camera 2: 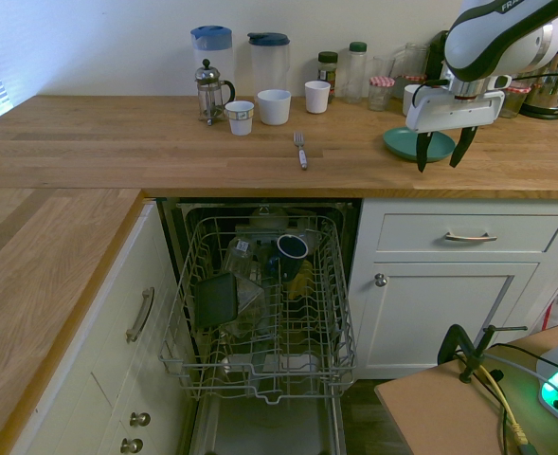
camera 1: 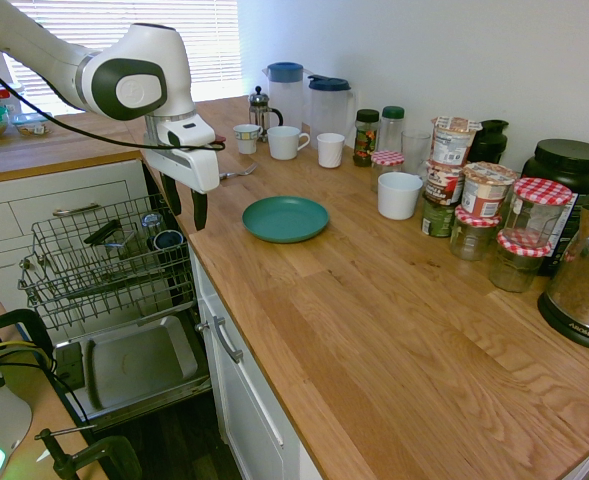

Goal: Put the fork in the dishwasher

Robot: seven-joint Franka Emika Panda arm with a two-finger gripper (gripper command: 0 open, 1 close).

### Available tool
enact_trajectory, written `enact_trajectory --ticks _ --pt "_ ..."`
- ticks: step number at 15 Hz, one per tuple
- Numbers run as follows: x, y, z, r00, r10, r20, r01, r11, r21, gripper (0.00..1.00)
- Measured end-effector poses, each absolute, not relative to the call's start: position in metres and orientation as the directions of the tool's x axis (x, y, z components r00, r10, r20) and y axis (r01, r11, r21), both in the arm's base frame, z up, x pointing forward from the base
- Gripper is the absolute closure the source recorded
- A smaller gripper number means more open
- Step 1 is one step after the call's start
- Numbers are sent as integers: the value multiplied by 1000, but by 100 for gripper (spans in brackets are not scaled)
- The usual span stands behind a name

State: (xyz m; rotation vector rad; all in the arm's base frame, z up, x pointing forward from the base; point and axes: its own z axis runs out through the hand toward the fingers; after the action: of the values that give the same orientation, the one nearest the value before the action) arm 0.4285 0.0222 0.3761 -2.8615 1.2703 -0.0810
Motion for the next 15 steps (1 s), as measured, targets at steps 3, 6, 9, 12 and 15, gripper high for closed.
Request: enact_trajectory --ticks 3,6,9,12,15 --pt "431 25 377 675 -737 46 -736 -676 -32 0" --pt "450 44 388 689 -722 66 -720 -692 -47 0" --pt "479 86 406 699 -708 103 -704 -706 -81 0" --pt "520 131 420 701 -703 120 -693 -711 -122 0" --pt "565 169 417 671 -734 109 -720 -679 -142 0"
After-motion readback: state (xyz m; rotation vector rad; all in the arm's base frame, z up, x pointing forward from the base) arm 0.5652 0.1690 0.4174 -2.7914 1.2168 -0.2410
